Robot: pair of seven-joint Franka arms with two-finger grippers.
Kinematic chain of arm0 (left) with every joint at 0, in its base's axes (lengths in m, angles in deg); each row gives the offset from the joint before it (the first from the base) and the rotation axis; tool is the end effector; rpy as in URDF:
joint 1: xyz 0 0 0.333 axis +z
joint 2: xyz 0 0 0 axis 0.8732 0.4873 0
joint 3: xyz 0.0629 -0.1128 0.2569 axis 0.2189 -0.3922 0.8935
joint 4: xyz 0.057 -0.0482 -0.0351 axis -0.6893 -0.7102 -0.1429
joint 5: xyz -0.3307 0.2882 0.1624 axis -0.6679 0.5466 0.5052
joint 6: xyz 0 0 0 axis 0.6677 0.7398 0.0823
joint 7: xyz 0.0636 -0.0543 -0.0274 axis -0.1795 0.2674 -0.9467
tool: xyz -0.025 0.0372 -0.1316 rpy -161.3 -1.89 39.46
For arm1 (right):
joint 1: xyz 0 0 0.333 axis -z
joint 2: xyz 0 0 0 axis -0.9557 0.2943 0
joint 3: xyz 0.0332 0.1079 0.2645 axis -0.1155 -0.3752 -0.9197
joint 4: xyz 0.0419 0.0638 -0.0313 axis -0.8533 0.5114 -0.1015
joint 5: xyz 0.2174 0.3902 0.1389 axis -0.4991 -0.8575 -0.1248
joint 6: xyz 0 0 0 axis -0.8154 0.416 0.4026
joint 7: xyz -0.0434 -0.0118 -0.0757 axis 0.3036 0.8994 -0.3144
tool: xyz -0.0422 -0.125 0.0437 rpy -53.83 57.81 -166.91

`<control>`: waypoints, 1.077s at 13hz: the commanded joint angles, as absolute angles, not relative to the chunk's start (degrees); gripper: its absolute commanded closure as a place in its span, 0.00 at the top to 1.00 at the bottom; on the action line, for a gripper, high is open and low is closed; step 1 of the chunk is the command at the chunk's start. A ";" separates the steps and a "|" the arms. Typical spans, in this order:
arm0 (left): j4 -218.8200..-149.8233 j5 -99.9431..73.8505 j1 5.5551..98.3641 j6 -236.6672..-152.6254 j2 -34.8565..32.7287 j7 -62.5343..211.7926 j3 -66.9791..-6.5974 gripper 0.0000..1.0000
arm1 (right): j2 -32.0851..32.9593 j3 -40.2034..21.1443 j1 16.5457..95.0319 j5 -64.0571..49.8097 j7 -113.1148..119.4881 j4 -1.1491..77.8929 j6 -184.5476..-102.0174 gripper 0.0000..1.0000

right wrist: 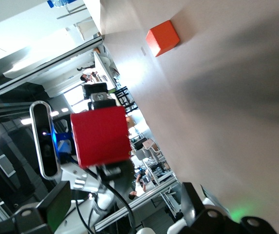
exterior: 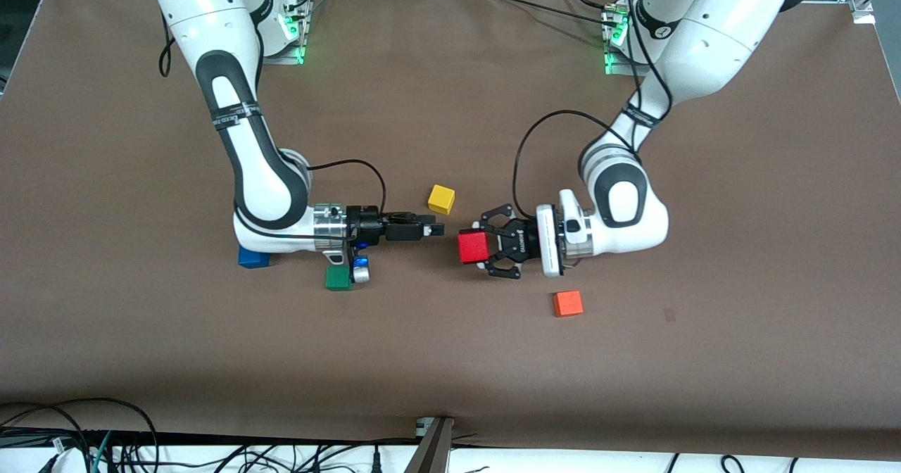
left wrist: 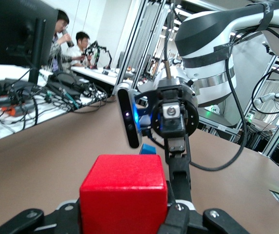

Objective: Pass red block to right arm, stack on blue
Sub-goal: 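Close the right gripper on the red cube held by the left gripper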

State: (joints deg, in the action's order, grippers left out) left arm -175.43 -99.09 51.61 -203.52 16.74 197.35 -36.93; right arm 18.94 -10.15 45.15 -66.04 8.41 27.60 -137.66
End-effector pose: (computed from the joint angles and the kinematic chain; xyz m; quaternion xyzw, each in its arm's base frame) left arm 0.6656 -0.3894 0.1594 0.6423 -0.4091 0.4053 0.5058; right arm 0.6611 0.3972 0.1785 -0.7575 0.1554 0.1819 0.6075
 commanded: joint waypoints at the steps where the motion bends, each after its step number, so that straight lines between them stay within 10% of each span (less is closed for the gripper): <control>1: -173.55 -103.19 49.94 -203.96 17.70 201.49 -36.66 0.00 | 18.10 -9.71 44.67 -68.89 10.98 28.56 -138.40 1.00; 14: -174.17 -102.75 46.78 -206.50 14.71 202.19 -36.92 0.00 | 18.72 -9.71 43.62 -70.03 13.18 27.68 -141.47 1.00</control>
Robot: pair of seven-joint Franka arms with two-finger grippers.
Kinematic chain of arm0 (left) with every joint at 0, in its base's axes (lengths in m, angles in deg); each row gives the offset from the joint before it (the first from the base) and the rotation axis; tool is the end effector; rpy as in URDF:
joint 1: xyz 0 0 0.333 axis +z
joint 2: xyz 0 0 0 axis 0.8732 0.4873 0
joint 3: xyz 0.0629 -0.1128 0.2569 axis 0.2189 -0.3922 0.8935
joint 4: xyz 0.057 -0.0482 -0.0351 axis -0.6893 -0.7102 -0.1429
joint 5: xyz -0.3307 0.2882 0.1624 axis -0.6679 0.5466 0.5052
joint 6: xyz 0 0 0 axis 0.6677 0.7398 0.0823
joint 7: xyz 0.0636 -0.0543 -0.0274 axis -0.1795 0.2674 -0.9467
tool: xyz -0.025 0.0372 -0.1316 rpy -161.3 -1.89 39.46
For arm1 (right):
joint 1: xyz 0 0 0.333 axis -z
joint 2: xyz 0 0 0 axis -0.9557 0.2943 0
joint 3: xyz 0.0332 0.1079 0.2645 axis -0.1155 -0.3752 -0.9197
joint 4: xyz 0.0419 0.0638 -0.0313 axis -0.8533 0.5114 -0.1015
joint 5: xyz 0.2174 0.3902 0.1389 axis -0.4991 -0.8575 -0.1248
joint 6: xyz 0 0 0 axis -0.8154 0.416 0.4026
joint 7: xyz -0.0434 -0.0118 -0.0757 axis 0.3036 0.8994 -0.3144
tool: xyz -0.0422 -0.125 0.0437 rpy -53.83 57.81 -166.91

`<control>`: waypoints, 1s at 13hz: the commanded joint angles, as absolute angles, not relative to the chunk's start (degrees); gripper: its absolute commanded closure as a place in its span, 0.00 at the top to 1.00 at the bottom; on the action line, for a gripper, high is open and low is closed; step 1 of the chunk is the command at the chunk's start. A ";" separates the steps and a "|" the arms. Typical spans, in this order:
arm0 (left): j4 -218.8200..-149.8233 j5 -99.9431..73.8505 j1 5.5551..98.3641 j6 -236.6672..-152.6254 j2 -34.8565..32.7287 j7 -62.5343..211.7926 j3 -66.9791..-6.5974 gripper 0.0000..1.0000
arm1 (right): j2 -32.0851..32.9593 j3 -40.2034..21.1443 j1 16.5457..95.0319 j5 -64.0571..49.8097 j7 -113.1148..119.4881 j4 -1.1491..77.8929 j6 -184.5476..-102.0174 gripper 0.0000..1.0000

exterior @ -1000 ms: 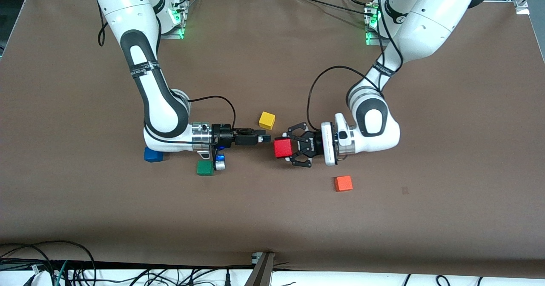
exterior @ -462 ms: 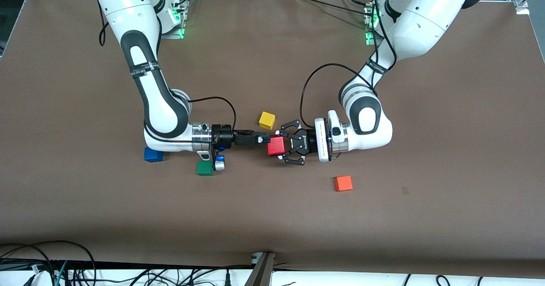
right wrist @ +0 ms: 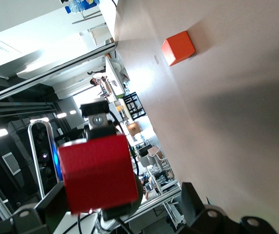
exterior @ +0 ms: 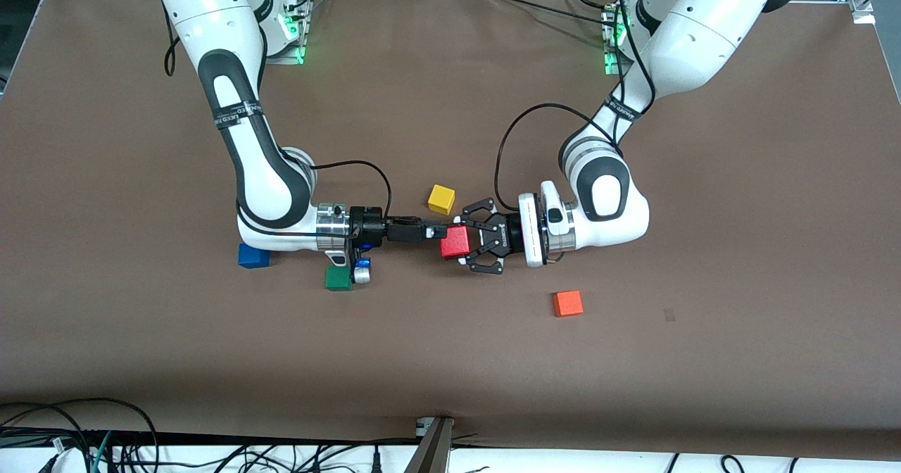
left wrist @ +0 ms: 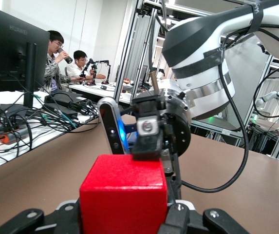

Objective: Pass red block to right arm, stack on blue
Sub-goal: 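Close the right gripper on the red cube held by the left gripper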

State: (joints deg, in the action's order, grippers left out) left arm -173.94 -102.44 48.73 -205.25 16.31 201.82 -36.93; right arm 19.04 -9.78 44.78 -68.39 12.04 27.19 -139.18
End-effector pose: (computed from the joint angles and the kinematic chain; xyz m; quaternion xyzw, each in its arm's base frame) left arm 0.6608 -0.4207 0.1779 0.6213 -0.4250 0.4357 0.4936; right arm 0.6680 0.3970 0.1820 -0.7554 0.1472 0.1494 0.6208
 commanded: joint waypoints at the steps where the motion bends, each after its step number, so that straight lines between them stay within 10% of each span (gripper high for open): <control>1: -174.34 -102.76 46.51 -206.68 14.71 202.28 -36.83 0.00 | 18.72 -9.71 43.36 -70.99 13.18 27.68 -141.57 1.00; 2: -174.35 -102.76 46.42 -206.68 14.62 202.28 -37.01 0.00 | 18.72 -9.71 43.27 -71.00 13.18 27.68 -141.57 1.00; 3: -174.26 -102.84 46.25 -206.94 14.71 202.19 -37.18 0.00 | 18.55 -9.71 43.27 -70.91 13.27 27.68 -141.57 0.67; 4: -174.08 -102.84 46.07 -207.38 14.62 202.11 -37.18 0.00 | 18.46 -9.62 43.35 -70.74 13.62 27.68 -141.39 0.13; 5: -173.99 -102.84 45.98 -207.56 14.71 202.02 -37.18 0.00 | 18.37 -9.53 43.70 -70.65 13.71 27.59 -140.87 0.00; 10: -174.17 -102.93 46.16 -207.56 14.10 202.02 -37.18 0.00 | 18.19 -9.18 44.23 -70.56 13.28 26.63 -140.78 0.00; 11: -174.26 -103.63 46.07 -207.47 14.18 202.37 -37.27 0.38 | 18.19 -9.18 44.76 -70.47 13.10 26.19 -140.69 0.00; 12: -174.26 -103.55 46.16 -207.21 14.10 203.06 -37.27 0.99 | 18.11 -9.18 45.20 -70.47 12.92 26.10 -140.69 0.00; 13: -174.26 -103.55 46.50 -206.95 14.10 203.16 -37.27 1.00 | 18.11 -9.09 45.29 -70.39 12.92 26.10 -140.69 0.00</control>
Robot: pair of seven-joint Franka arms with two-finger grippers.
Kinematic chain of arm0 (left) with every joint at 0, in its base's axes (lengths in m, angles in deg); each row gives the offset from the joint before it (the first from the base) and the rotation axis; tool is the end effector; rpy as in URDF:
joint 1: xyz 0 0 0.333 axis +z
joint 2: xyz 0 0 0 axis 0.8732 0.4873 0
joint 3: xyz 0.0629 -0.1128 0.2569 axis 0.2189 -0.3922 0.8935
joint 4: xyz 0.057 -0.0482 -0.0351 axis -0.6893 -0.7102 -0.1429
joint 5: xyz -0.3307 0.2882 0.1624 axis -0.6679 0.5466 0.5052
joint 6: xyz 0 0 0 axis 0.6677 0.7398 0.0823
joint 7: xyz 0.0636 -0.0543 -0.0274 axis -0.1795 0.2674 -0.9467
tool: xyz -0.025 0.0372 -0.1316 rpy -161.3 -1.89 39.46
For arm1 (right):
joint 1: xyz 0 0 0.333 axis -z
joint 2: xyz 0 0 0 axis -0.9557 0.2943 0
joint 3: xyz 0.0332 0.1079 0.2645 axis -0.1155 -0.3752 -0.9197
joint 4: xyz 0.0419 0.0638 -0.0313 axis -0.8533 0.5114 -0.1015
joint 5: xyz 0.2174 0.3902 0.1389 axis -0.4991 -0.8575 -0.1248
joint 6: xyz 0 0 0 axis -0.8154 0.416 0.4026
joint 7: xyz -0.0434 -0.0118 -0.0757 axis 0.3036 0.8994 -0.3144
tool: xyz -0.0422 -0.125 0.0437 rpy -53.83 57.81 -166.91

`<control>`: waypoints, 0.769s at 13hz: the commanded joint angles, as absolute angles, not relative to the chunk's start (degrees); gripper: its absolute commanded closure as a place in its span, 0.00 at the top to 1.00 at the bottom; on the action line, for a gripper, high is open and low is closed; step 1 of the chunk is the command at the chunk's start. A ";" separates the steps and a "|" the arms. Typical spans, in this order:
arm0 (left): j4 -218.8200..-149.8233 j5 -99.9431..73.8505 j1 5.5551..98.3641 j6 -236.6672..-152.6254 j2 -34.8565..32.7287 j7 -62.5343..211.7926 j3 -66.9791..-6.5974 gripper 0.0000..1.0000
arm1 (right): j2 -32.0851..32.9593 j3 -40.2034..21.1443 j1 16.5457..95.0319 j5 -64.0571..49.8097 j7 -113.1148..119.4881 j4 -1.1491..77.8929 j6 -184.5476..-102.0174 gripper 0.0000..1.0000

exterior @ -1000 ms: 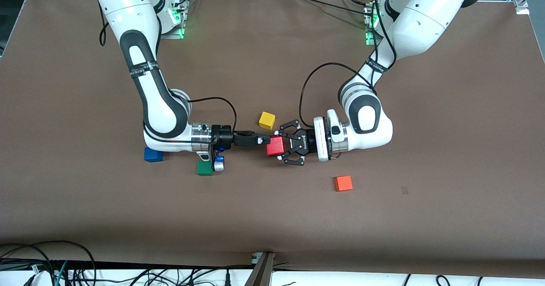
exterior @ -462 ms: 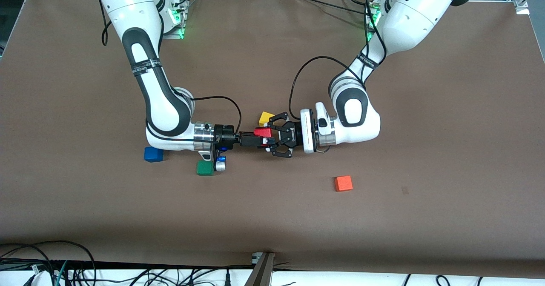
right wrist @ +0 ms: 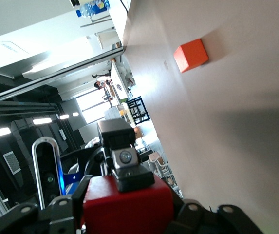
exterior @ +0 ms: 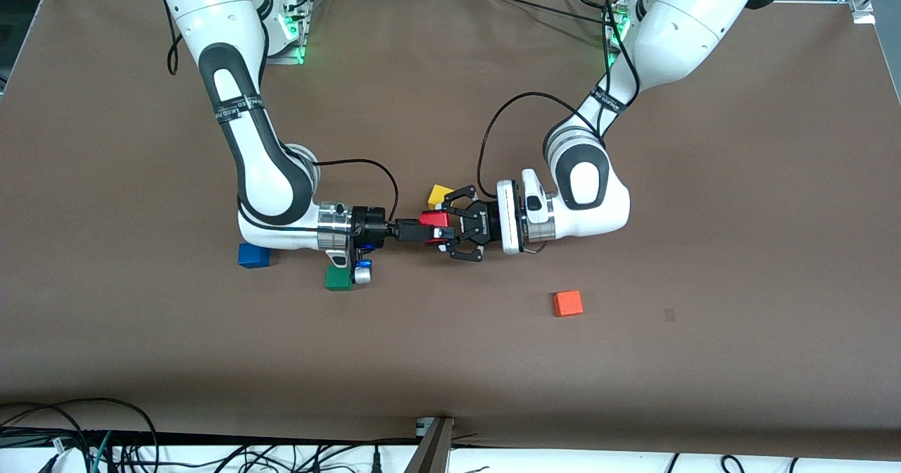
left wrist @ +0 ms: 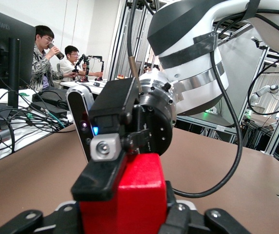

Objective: Pass red block to right arm, stack on blue
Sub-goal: 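Carry the red cube with the right gripper while the left gripper withdraws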

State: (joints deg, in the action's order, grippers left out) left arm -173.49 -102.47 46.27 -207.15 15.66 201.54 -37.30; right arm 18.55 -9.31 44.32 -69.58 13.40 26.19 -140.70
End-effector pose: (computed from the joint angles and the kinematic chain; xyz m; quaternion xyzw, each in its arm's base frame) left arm 0.6472 -0.4496 0.1888 0.6169 -0.4373 0.4316 0.4918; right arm 0.6773 0.3985 0.1974 -0.7549 0.1418 0.1236 0.6283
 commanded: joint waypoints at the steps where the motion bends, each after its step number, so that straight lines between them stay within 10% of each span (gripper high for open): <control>1: -174.26 -103.72 46.94 -206.69 14.01 203.07 -37.45 1.00 | 17.50 -8.66 45.72 -70.04 12.92 26.10 -140.69 0.00; 10: -174.17 -96.19 53.35 -200.10 12.34 191.59 -37.36 1.00 | 14.15 -0.66 45.99 -48.97 12.83 25.75 -140.51 0.00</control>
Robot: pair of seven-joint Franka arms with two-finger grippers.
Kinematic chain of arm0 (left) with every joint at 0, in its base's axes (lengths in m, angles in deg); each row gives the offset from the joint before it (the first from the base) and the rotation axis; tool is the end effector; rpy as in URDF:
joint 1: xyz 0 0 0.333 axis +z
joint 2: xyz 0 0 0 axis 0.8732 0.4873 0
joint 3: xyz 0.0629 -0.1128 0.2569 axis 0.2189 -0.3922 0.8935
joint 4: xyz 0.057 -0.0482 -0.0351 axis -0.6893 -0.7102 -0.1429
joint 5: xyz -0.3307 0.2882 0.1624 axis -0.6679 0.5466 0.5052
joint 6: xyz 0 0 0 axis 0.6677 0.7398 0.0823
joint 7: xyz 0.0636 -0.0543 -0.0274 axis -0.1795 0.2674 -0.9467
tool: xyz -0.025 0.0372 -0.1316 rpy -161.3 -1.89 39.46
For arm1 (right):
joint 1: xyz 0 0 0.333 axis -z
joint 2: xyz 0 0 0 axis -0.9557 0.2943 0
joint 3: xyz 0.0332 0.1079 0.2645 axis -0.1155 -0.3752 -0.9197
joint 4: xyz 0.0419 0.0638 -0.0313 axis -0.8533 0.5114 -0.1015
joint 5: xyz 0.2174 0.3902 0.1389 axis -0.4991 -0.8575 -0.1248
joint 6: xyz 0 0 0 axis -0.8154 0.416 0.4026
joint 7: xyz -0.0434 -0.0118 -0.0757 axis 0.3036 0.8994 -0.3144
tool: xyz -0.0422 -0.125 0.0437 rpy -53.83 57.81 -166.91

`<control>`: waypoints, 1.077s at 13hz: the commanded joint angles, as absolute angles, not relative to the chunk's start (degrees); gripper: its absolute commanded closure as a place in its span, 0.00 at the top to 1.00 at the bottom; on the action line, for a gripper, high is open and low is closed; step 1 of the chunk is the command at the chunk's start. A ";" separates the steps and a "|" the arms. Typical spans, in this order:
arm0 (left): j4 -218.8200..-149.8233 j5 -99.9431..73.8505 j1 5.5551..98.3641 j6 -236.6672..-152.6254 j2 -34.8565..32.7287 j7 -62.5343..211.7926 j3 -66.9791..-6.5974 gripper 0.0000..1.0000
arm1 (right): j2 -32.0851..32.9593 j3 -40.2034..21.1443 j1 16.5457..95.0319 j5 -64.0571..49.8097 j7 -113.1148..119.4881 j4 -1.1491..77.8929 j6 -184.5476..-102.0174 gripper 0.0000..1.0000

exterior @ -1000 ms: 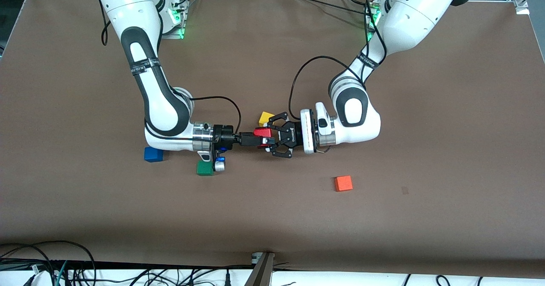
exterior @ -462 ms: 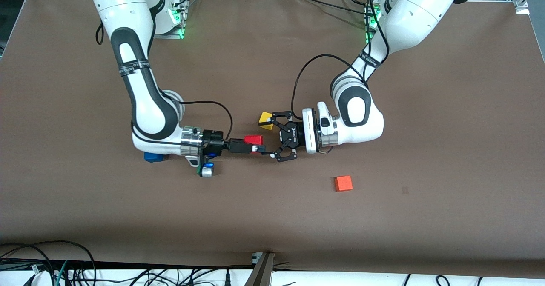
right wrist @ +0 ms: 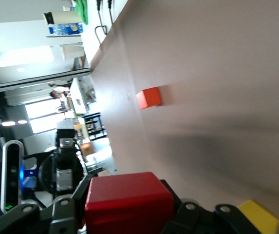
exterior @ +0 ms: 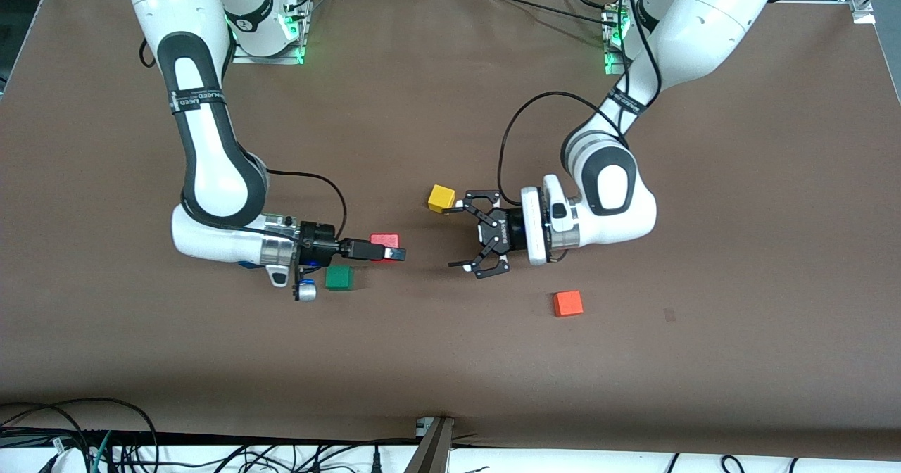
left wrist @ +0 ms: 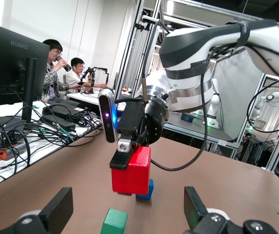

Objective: Pass red block to right arm, stack on blue
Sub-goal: 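Carry the red cube with the right gripper while the left gripper withdraws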

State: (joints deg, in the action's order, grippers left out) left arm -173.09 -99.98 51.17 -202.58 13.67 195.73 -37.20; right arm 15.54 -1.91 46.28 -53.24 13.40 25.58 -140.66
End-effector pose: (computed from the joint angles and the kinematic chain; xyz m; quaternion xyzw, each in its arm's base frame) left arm 0.6818 -0.4016 0.2225 0.6175 -0.4122 0.4328 0.5113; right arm 0.7222 0.2938 0.2240 -0.8417 0.0933 0.0553 0.5289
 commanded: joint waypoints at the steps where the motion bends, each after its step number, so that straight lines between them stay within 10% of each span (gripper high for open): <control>1: -173.56 -92.42 54.58 -198.00 12.34 187.90 -37.36 1.00 | 13.63 -0.04 45.99 -45.55 12.83 25.66 -140.51 0.00; 14: -166.96 -52.52 65.41 -166.26 1.90 135.70 -34.82 1.00 | 13.01 9.80 45.55 4.73 12.83 24.51 -140.60 0.00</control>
State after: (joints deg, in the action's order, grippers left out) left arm -165.43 -57.81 65.57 -168.92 7.11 142.09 -36.33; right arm 13.82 8.23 46.23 -0.13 13.38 24.24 -140.74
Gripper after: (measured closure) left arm 0.000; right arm 0.419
